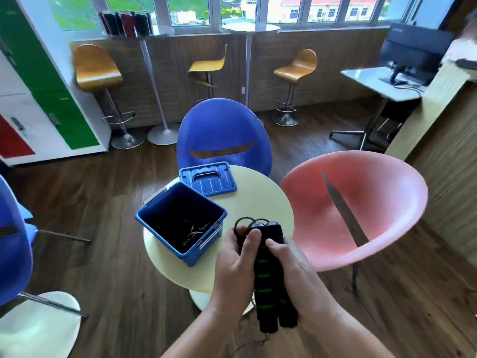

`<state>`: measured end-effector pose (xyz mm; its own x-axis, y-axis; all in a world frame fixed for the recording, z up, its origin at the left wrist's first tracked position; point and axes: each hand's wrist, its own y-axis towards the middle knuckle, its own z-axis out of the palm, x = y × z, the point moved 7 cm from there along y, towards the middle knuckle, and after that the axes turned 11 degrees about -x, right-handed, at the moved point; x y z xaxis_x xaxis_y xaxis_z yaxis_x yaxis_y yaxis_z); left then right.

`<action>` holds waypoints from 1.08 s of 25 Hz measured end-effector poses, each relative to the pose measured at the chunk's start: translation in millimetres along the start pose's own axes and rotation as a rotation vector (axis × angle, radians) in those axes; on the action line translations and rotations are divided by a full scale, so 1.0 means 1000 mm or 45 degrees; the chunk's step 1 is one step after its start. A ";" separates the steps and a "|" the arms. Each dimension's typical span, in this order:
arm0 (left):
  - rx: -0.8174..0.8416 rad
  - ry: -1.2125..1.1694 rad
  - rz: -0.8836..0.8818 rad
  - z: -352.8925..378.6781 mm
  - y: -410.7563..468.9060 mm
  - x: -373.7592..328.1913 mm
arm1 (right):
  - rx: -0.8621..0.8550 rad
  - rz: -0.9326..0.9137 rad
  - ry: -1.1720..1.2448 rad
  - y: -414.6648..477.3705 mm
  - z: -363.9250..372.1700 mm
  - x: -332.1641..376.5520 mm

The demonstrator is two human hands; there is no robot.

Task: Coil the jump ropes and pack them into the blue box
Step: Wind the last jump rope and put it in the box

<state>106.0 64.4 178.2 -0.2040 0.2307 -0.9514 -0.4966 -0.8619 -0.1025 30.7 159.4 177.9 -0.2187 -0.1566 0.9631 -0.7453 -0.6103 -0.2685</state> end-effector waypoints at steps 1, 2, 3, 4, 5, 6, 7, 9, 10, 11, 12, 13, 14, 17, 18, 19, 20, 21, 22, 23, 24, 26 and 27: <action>-0.019 0.019 0.008 -0.007 0.004 -0.002 | 0.004 0.007 -0.010 0.000 0.008 0.000; -0.020 0.028 0.008 -0.014 0.009 -0.004 | 0.017 0.002 -0.033 0.000 0.017 0.001; -0.016 0.035 0.007 -0.020 0.013 -0.006 | 0.023 -0.021 -0.086 0.001 0.025 0.002; -0.003 0.033 0.012 -0.025 0.015 -0.010 | 0.014 -0.055 -0.166 0.000 0.032 0.005; 0.001 0.023 0.020 -0.030 0.017 -0.012 | -0.022 -0.099 -0.264 0.002 0.037 0.006; -0.015 0.025 0.027 -0.036 0.018 -0.014 | -0.071 -0.151 -0.363 0.003 0.043 0.007; -0.044 0.036 0.037 -0.043 0.021 -0.015 | -0.125 -0.207 -0.441 0.004 0.050 0.008; -0.107 0.059 0.060 -0.055 0.024 -0.015 | -0.223 -0.285 -0.471 0.003 0.064 0.009; -0.133 0.050 0.069 -0.061 0.025 -0.016 | -0.260 -0.305 -0.437 0.001 0.071 0.009; -0.161 0.037 0.076 -0.066 0.025 -0.018 | -0.282 -0.325 -0.401 0.000 0.076 0.009; -0.184 0.023 0.077 -0.070 0.026 -0.021 | -0.286 -0.342 -0.373 -0.001 0.082 0.011; -0.193 0.010 0.081 -0.072 0.026 -0.022 | -0.264 -0.351 -0.350 -0.002 0.087 0.012; -0.195 0.010 0.095 -0.073 0.026 -0.024 | -0.220 -0.345 -0.325 -0.002 0.092 0.012; -0.186 0.011 0.144 -0.066 0.022 -0.029 | -0.126 -0.267 -0.175 -0.001 0.099 0.007; -0.156 -0.004 0.137 -0.061 0.019 -0.029 | -0.118 -0.225 -0.102 0.000 0.097 0.005; -0.105 -0.017 0.122 -0.055 0.017 -0.030 | -0.104 -0.189 -0.036 0.003 0.094 0.003; -0.042 -0.026 0.095 -0.050 0.015 -0.029 | -0.081 -0.164 0.012 0.005 0.089 0.002; 0.023 -0.036 0.055 -0.047 0.014 -0.029 | -0.058 -0.152 0.032 0.007 0.083 0.002; 0.066 -0.041 0.000 -0.046 0.014 -0.030 | -0.036 -0.151 0.032 0.009 0.075 0.003; 0.073 -0.036 -0.071 -0.048 0.016 -0.031 | -0.028 -0.163 0.009 0.010 0.065 0.004; 0.062 -0.013 -0.140 -0.051 0.021 -0.032 | -0.031 -0.190 -0.042 0.012 0.054 0.006; 0.105 0.115 -0.247 -0.055 0.031 -0.035 | 0.004 -0.277 -0.177 0.017 0.032 0.014; 0.176 0.224 -0.270 -0.053 0.033 -0.037 | 0.047 -0.326 -0.215 0.019 0.024 0.020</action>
<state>141.9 3.0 194.7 0.0593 0.3065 -0.9500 -0.6253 -0.7304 -0.2747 27.3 126.6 192.9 0.0831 -0.1194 0.9894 -0.7388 -0.6736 -0.0192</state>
